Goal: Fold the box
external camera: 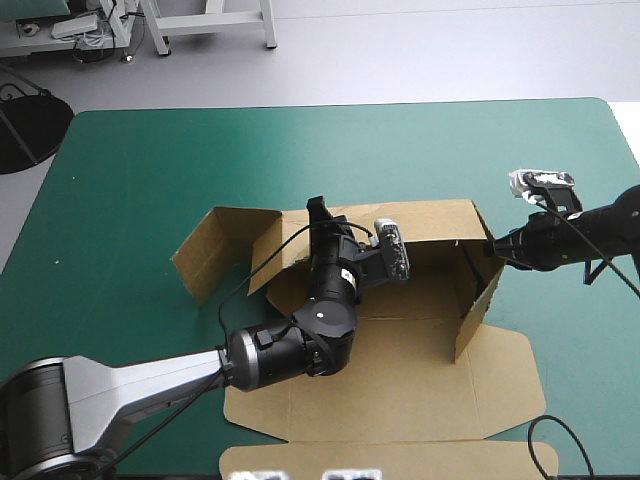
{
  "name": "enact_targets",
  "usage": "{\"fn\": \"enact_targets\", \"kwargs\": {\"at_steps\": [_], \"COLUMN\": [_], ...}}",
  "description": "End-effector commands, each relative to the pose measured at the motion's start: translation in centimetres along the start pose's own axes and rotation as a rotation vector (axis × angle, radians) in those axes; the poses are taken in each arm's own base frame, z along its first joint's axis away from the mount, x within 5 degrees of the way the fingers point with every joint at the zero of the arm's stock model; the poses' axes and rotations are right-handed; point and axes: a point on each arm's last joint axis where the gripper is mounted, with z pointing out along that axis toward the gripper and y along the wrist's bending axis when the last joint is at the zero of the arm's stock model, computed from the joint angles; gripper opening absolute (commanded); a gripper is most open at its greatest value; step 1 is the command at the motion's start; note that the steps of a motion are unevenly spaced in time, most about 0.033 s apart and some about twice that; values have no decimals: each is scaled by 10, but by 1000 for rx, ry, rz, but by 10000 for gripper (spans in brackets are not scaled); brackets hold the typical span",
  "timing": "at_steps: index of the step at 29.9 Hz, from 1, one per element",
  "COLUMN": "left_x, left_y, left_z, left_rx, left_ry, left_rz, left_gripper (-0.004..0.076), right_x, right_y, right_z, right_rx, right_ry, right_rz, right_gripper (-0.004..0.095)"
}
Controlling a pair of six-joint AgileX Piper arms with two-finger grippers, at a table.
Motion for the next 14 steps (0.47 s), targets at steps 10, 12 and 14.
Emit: {"fn": "enact_targets", "kwargs": {"at_steps": [10,12,14], "left_x": [-6,-6,-7], "left_y": [-21,-21,-21], "left_z": [8,8,8], "left_rx": [111,111,106], "left_ry": [8,7,5], "left_rz": [17,34,36], "left_gripper": [-9,-9,-9], "right_x": [25,27,27], "right_y": [6,7,7], "right_z": [3,3,3], "right_rx": [24,25,27], "right_ry": [-205,-206,-205], "right_rz": [-97,-154,-191], "right_gripper": [-17,-17,-14]}}
